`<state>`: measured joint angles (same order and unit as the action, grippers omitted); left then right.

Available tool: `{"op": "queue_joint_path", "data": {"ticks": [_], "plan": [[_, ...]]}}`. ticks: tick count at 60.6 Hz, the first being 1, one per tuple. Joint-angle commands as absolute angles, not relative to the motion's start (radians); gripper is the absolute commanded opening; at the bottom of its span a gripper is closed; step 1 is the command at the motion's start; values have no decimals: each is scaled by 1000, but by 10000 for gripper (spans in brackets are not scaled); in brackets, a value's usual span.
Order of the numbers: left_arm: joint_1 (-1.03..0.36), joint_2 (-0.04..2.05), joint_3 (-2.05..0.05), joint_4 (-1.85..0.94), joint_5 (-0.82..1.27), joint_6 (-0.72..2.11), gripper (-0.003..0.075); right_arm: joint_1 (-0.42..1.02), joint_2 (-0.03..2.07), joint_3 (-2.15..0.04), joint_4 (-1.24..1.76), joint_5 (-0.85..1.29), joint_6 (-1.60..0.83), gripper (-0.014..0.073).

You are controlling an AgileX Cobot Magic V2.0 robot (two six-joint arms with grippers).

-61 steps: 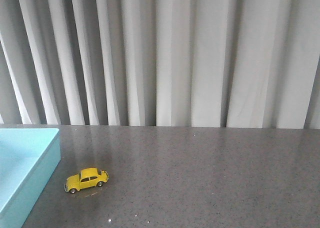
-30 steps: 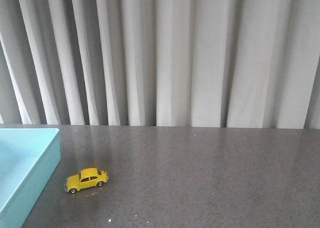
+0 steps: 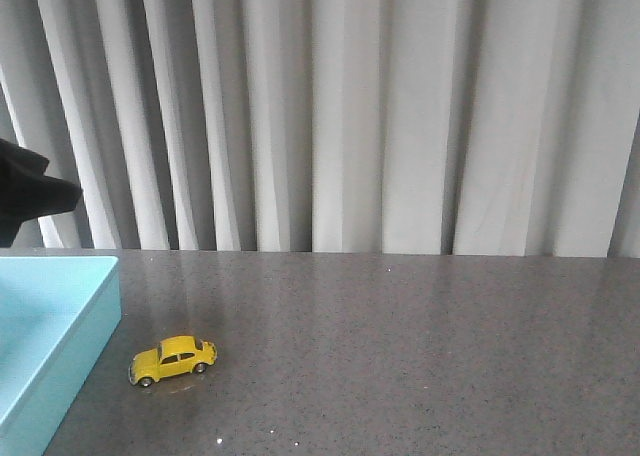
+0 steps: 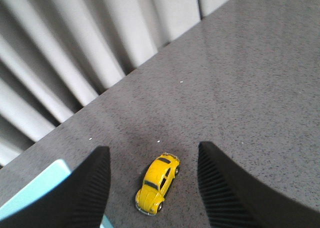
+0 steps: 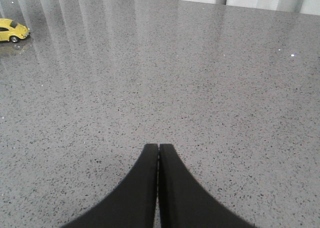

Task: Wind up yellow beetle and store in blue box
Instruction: 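Lower the left gripper onto the yellow car and grasp it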

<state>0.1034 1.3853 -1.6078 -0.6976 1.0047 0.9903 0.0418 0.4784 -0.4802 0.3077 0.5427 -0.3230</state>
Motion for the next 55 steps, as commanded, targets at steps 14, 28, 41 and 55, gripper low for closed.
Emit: {"op": "queue_joint_path", "data": {"ticks": [14, 28, 41, 55], "plan": [[80, 1550, -1855, -725, 1122, 982, 410, 37, 481, -506, 323, 474, -329, -7], [45, 1644, -1855, -625, 1093, 982, 490, 37, 481, -506, 323, 474, -329, -7], [36, 1742, -1855, -571, 1035, 982, 514, 37, 481, -506, 323, 474, -329, -7], [6, 1885, -1855, -543, 981, 990, 514, 37, 481, -506, 323, 474, -329, -7]]}}
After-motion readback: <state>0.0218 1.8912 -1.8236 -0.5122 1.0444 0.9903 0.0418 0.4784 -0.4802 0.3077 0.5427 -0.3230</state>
